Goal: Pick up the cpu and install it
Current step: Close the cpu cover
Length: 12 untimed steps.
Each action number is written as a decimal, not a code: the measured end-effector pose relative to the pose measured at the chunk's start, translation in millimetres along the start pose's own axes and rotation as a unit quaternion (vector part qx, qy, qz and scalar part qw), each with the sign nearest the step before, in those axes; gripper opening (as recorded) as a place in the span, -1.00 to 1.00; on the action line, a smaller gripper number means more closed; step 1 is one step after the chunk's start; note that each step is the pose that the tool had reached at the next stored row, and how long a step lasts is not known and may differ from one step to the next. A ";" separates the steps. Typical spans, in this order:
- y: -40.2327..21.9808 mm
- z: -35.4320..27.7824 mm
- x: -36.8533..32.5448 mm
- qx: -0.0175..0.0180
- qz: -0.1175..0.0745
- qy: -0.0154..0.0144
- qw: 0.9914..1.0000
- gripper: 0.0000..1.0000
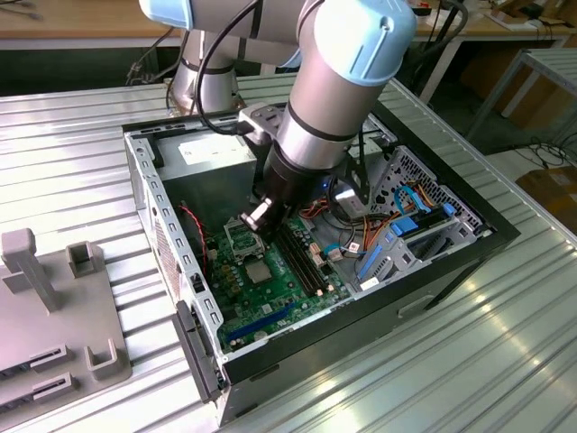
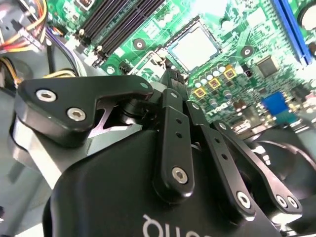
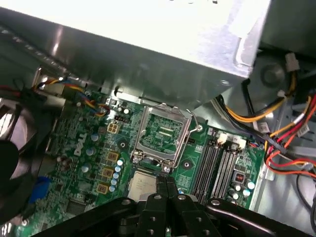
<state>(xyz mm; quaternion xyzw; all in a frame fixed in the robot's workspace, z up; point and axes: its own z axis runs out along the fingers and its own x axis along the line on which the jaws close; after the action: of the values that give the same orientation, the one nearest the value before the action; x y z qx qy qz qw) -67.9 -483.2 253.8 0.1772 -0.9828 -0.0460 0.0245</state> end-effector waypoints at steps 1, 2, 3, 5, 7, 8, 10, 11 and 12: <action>0.0 0.0 0.0 0.000 -0.013 0.001 1.000 -0.79; 0.0 0.1 0.0 0.001 -0.024 0.002 1.000 -0.79; 0.0 0.1 0.0 0.001 -0.033 0.003 0.999 -0.79; 0.0 0.1 0.0 0.002 -0.054 0.005 0.999 -0.79; 0.0 0.2 -0.2 0.002 -0.075 0.007 0.997 -0.79; 0.1 0.3 -0.3 0.003 -0.080 0.008 0.997 -0.79; 0.1 0.3 -0.4 0.003 -0.101 0.010 0.995 -0.79; 0.1 0.3 -0.4 0.004 -0.117 0.012 0.993 -0.79; 0.1 0.3 -0.4 0.004 -0.135 0.013 0.991 -0.79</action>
<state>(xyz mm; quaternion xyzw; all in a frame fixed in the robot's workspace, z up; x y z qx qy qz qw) -67.5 -482.9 253.5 0.3087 -0.9497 -0.0424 0.0305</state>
